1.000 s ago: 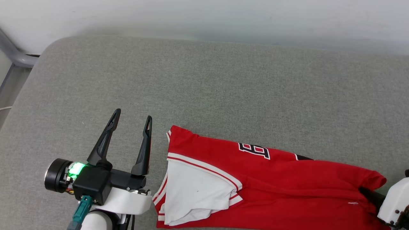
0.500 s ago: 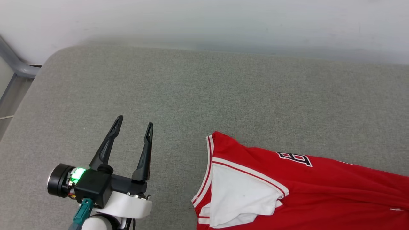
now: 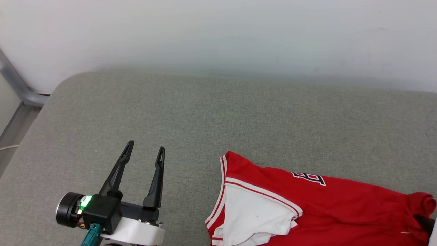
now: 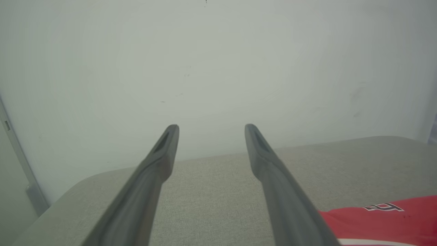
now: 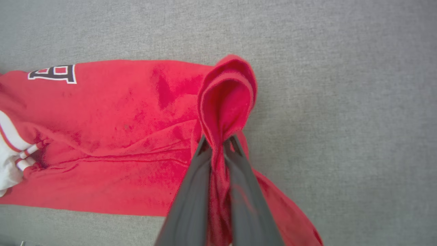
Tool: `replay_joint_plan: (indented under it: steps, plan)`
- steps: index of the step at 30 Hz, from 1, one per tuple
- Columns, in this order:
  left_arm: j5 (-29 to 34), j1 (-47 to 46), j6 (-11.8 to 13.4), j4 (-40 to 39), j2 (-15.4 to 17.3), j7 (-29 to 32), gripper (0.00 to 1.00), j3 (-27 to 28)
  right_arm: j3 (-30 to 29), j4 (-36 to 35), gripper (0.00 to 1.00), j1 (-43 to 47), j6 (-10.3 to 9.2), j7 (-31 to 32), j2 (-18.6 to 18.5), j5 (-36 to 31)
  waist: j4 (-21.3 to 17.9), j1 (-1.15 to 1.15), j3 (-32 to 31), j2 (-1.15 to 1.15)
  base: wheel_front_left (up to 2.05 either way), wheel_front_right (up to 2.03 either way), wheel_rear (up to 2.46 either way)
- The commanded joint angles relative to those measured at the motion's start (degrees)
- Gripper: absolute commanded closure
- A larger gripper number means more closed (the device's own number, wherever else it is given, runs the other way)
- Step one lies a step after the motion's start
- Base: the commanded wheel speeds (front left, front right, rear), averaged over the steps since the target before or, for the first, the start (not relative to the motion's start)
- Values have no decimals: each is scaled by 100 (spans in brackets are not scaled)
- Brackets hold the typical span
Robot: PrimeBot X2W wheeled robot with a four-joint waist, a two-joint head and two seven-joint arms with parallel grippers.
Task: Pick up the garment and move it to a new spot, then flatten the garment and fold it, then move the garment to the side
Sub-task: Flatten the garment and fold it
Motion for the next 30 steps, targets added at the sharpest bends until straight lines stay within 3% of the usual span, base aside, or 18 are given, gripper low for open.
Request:
replay_joint_plan:
  steps: [1, 9, 17, 24, 30]
  plan:
    - [-21, 95, -10, 2, -18, -12, 0, 39, 11, -173, 100, 141, -6, 88, 71, -24, -28, 0, -105, 0, 0, 0, 0]
    - [-63, 186, -36, 5, -101, -12, 0, 127, 57, -1618, 100, 728, -5, 778, 483, -108, -11, 0, -244, 0, 0, 0, 0]
    - [-83, 216, -70, 28, -147, -12, 0, 104, 127, -2610, 100, 907, -5, 1222, 1343, 160, 111, 0, -206, 0, 0, 0, 0]
    - [-43, 98, -89, 28, -155, -12, 0, 178, 260, -2897, 100, 693, -5, 1324, 2148, 473, 285, 0, -115, 0, 0, 0, 0]
    - [-36, 46, -90, 36, -131, -12, 0, 234, 576, -2710, 100, 482, -4, 1013, 2352, 743, 401, 0, -49, 0, 0, 0, 0]
